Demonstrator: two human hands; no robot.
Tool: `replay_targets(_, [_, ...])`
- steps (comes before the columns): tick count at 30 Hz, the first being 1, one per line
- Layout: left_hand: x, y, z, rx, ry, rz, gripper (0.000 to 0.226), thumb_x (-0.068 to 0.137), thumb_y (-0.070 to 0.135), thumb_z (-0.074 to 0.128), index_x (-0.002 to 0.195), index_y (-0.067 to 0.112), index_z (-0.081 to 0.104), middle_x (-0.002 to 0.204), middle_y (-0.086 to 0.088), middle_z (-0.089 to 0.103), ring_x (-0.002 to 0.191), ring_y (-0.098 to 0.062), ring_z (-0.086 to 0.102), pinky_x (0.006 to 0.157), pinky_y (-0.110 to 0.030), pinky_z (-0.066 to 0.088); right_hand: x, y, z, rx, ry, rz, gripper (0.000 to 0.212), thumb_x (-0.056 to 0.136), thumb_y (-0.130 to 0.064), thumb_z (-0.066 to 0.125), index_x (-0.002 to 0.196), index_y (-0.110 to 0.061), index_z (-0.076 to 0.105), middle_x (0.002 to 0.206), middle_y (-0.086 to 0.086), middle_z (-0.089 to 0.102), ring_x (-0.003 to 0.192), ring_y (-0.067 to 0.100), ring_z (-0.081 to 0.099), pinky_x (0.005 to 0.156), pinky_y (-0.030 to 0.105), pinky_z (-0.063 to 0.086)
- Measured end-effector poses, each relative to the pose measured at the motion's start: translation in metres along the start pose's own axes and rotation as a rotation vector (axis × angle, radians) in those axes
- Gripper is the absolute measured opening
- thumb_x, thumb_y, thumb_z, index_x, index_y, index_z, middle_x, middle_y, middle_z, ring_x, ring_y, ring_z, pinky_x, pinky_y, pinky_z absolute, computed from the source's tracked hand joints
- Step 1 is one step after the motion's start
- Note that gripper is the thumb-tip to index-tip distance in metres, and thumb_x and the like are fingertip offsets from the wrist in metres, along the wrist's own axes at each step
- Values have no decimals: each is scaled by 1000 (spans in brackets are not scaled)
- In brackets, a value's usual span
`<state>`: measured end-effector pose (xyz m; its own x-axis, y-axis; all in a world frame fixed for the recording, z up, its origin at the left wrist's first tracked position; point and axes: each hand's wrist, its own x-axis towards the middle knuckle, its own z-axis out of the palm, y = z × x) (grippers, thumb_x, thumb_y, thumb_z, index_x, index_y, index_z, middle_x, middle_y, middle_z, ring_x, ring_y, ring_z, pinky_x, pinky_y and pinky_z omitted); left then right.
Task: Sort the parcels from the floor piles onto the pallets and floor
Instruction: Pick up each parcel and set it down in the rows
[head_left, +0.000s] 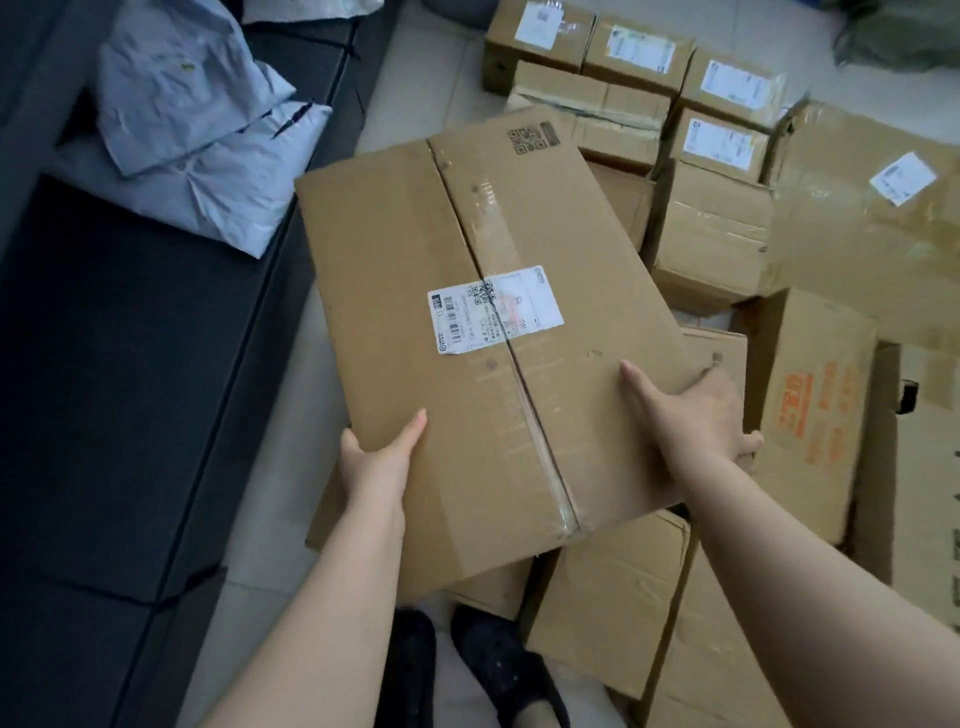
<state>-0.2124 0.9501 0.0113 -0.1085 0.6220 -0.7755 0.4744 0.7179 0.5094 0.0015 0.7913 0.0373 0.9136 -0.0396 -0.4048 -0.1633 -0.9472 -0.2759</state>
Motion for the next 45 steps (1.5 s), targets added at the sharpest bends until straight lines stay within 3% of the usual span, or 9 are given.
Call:
replay_targets(4, [-26, 20, -48, 249, 73, 184, 84, 63, 60, 74, 135, 26, 47, 126, 5, 61, 110, -25, 60, 96, -44, 49, -59, 23, -14, 126, -32, 107, 88, 58, -84, 53, 111, -13, 56, 116, 7, 61, 109, 36, 54, 96, 52, 42])
replay_targets(8, [-61, 34, -87, 356, 55, 245, 71, 64, 62, 71, 125, 28, 54, 117, 6, 65, 102, -25, 63, 90, -45, 51, -115, 32, -48, 217, -16, 158, 76, 64, -78, 58, 108, -16, 57, 113, 8, 64, 106, 36, 58, 92, 50, 47])
replay_targets(14, [-158, 78, -159, 353, -8, 334, 98, 47, 76, 64, 132, 28, 50, 126, 5, 61, 110, -24, 61, 93, -45, 50, -203, 24, -147, 369, 12, 141, 77, 70, -70, 63, 120, -12, 56, 118, 8, 62, 109, 33, 57, 96, 53, 45])
replay_targets(19, [-258, 130, -218, 389, -40, 546, 39, 75, 53, 70, 103, 30, 57, 97, 12, 65, 92, -20, 63, 86, -40, 51, -280, 25, -232, 614, 60, 131, 88, 70, -67, 65, 135, -11, 45, 133, 9, 53, 123, 30, 49, 104, 53, 40])
replay_targets(22, [-321, 159, -233, 396, -102, 671, 33, 79, 49, 68, 106, 34, 54, 92, 15, 58, 89, -18, 56, 81, -35, 45, -309, 32, -283, 705, 139, 155, 84, 72, -60, 68, 135, -9, 46, 133, 11, 53, 121, 29, 50, 101, 49, 42])
replay_targets(29, [-444, 195, -189, 435, -294, 951, 75, 74, 69, 59, 133, 24, 50, 128, 1, 58, 116, -26, 55, 96, -43, 44, -341, 90, -402, 788, 388, 239, 72, 77, -54, 69, 129, -8, 51, 122, 8, 59, 110, 29, 57, 87, 37, 47])
replay_targets(32, [-502, 189, -156, 413, -400, 1040, 55, 85, 59, 56, 125, 21, 57, 121, -2, 62, 101, -22, 56, 86, -35, 42, -346, 136, -446, 803, 492, 249, 60, 76, -52, 70, 116, -8, 60, 112, 8, 63, 104, 30, 59, 84, 36, 48])
replay_targets(35, [-559, 174, -123, 416, -515, 1077, 65, 83, 63, 55, 129, 18, 54, 124, -1, 59, 105, -23, 55, 94, -41, 45, -354, 191, -483, 785, 600, 291, 52, 74, -52, 71, 101, -8, 66, 102, 10, 64, 95, 30, 60, 80, 37, 49])
replay_targets(45, [-693, 89, -33, 445, -735, 1142, 69, 74, 71, 54, 124, 24, 57, 113, 3, 64, 102, -23, 60, 93, -45, 49, -377, 344, -573, 790, 781, 405, 49, 74, -58, 68, 93, -13, 64, 96, 5, 63, 81, 24, 60, 63, 31, 46])
